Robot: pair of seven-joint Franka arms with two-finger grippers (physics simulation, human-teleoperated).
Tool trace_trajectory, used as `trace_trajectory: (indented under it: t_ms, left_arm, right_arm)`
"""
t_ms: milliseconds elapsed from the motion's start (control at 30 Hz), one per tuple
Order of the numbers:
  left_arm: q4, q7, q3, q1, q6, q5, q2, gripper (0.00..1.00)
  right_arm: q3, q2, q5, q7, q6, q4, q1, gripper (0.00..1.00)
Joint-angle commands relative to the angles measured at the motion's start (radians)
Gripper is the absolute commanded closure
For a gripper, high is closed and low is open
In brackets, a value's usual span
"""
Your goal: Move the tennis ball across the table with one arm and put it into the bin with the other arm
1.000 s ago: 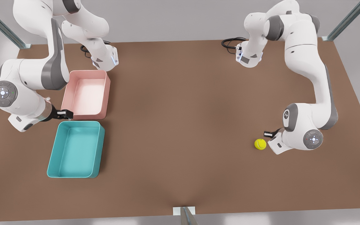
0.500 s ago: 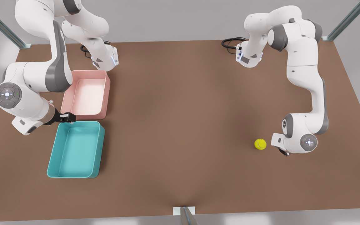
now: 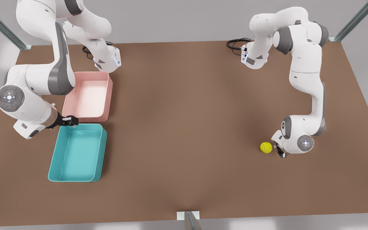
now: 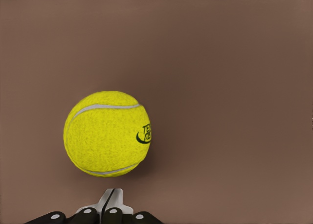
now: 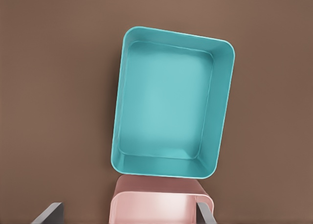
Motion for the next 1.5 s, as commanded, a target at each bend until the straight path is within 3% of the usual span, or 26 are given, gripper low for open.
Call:
trace_trajectory:
  t_ms: [0, 133, 300, 367, 400, 433, 500, 567, 833, 900, 933, 1000, 1133, 1300, 1467]
  left_arm:
    - [0.000, -0.030, -0.021, -0.042, 0.020, 0.002, -0.005, 0.79]
    - [0.008, -0.624, -0.175, -0.126, 0.023, 0.018, -0.010, 0.79]
    - [0.012, -0.627, -0.172, -0.120, -0.005, 0.041, -0.045, 0.79]
    - [0.046, -0.756, -0.127, -0.119, -0.193, 0.026, -0.162, 0.79]
    - [0.089, -1.139, -0.103, -0.114, -0.360, 0.001, -0.244, 0.79]
    - [0.074, -1.350, -0.101, -0.115, -0.454, 0.004, -0.372, 0.00]
    - [0.086, -1.483, 0.035, -0.123, -0.672, -0.096, -0.562, 0.00]
    - [0.279, -1.702, 0.047, -0.122, -0.871, -0.108, -0.521, 0.00]
    - [0.295, -1.701, -0.046, -0.116, -0.879, -0.108, -0.559, 0.00]
    - [0.293, -1.699, -0.043, -0.111, -0.891, -0.108, -0.556, 0.00]
    - [0.293, -1.699, -0.043, -0.111, -0.891, -0.108, -0.553, 0.00]
    - [0.293, -1.699, -0.042, -0.111, -0.891, -0.108, -0.551, 0.00]
    - [0.290, -1.699, -0.042, -0.111, -0.891, -0.108, -0.545, 0.00]
    - [0.282, -1.698, -0.042, -0.105, -0.890, -0.108, -0.542, 0.00]
    - [0.282, -1.695, -0.042, -0.093, -0.885, -0.108, -0.535, 0.00]
  right_arm:
    - [0.000, 0.000, 0.000, -0.007, 0.000, 0.002, 0.000, 0.00]
    - [0.000, 0.006, -0.001, -0.008, 0.000, 0.007, 0.002, 0.00]
    - [0.000, 0.006, -0.001, -0.008, 0.000, 0.007, 0.002, 0.00]
    - [0.000, 0.004, -0.001, -0.008, 0.000, 0.007, 0.002, 0.00]
    - [0.000, 0.004, -0.001, -0.008, 0.000, 0.007, 0.002, 0.00]
    - [0.000, 0.004, -0.001, -0.008, 0.000, 0.007, 0.002, 0.00]
    - [0.000, 0.004, -0.001, -0.008, 0.000, 0.007, 0.002, 0.00]
    - [0.000, 0.006, -0.003, -0.008, 0.000, 0.007, 0.002, 0.00]
    - [0.000, 0.006, -0.001, -0.005, 0.006, 0.008, 0.003, 0.00]
    - [0.003, 0.035, 0.000, 0.068, 0.078, 0.007, 0.075, 0.00]
    - [0.011, 0.104, 0.051, 0.074, 0.152, 0.028, 0.123, 0.00]
    - [0.011, 0.367, 0.094, 0.205, 0.251, 0.253, 0.205, 0.00]
    - [0.012, 0.533, 0.108, 0.531, 0.558, 0.257, 0.301, 0.00]
    - [0.009, 0.673, 0.160, 0.536, 0.735, 0.295, 0.295, 0.00]
    - [0.008, 0.675, 0.164, 0.536, 0.738, 0.247, 0.296, 0.00]
